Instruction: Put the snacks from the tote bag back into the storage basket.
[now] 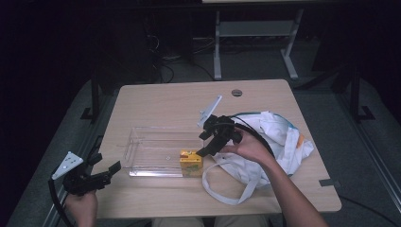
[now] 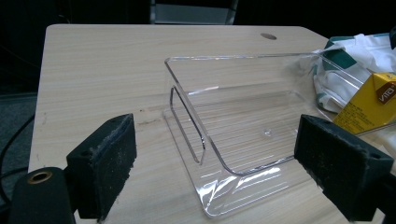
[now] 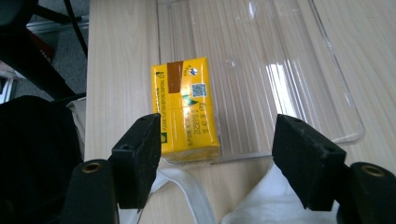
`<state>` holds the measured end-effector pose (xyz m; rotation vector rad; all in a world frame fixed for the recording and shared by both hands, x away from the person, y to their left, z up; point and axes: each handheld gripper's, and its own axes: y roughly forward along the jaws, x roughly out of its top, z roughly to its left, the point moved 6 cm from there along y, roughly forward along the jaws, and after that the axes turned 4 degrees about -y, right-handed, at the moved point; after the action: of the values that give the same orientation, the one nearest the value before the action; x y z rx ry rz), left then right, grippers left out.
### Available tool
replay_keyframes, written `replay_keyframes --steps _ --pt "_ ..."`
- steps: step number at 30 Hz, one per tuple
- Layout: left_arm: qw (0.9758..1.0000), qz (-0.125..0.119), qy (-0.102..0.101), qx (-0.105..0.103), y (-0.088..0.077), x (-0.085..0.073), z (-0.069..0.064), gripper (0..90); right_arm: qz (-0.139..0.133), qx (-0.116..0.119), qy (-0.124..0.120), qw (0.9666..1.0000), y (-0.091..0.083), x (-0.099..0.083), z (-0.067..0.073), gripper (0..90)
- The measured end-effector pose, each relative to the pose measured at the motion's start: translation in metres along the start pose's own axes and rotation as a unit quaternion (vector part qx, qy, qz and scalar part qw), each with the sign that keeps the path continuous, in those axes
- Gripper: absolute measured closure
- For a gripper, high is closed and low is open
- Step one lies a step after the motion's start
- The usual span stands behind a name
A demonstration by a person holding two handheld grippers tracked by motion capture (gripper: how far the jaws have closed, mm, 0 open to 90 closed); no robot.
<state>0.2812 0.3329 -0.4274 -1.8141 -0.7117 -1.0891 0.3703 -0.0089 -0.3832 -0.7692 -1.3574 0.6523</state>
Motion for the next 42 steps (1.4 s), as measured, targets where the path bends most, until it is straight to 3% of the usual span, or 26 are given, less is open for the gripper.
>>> replay_keyframes --steps 5,25,42 --pt "1.0 0.001 0.001 0.002 0.0 0.0 0.001 12.6 -0.002 -0.016 0.003 0.9999 -0.007 -0.006 -0.003 31.9" --pt "1.0 0.002 0.003 0.001 0.0 0.0 0.0 12.6 -0.023 -0.035 0.025 0.9988 -0.035 -0.024 -0.007 29.6" --pt "1.0 0.004 0.004 -0.001 0.003 -0.001 -0.002 12.6 -0.04 -0.059 0.052 0.9961 -0.059 -0.055 -0.01 29.0"
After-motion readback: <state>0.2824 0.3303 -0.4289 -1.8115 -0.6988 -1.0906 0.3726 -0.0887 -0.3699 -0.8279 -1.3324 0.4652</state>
